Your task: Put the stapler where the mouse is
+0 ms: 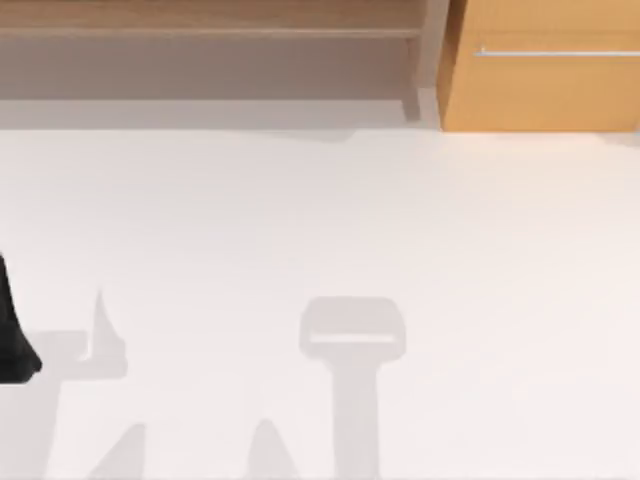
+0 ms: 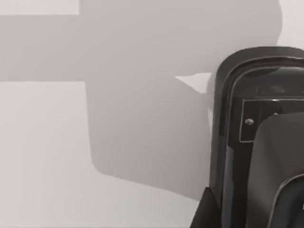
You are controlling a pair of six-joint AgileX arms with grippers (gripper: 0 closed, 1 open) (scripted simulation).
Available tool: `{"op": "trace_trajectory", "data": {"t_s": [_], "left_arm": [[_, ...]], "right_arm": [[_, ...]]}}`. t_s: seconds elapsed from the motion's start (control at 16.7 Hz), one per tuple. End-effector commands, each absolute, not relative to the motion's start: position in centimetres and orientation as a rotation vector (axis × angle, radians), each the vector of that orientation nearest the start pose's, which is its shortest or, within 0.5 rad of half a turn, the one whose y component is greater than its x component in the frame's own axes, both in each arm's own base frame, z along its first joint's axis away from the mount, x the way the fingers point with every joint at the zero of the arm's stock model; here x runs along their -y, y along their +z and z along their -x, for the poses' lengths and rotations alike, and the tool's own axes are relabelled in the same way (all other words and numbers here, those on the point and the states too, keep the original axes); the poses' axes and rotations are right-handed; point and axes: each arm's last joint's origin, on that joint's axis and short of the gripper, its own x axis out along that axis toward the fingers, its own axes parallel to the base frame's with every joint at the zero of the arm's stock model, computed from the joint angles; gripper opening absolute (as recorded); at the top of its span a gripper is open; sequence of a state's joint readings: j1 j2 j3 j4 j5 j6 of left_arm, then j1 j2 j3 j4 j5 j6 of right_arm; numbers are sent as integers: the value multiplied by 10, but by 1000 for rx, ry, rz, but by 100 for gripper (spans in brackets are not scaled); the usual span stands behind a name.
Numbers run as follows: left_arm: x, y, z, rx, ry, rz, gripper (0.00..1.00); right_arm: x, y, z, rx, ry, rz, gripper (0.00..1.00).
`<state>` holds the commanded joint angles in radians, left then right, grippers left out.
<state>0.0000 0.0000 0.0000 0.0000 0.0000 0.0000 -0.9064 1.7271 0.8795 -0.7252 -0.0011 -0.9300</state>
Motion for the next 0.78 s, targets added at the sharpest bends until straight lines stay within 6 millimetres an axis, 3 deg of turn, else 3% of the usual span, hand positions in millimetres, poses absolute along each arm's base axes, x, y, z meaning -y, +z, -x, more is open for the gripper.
{"op": "trace_trajectory", "data": {"t_s": [0.48, 0.78], "left_arm": [[1, 160, -106, 0, 0, 0, 100], [1, 160, -106, 0, 0, 0, 100]], "right_arm": [[215, 119, -170, -1569, 20, 20, 0], [215, 141, -170, -1573, 24, 16, 0]]}}
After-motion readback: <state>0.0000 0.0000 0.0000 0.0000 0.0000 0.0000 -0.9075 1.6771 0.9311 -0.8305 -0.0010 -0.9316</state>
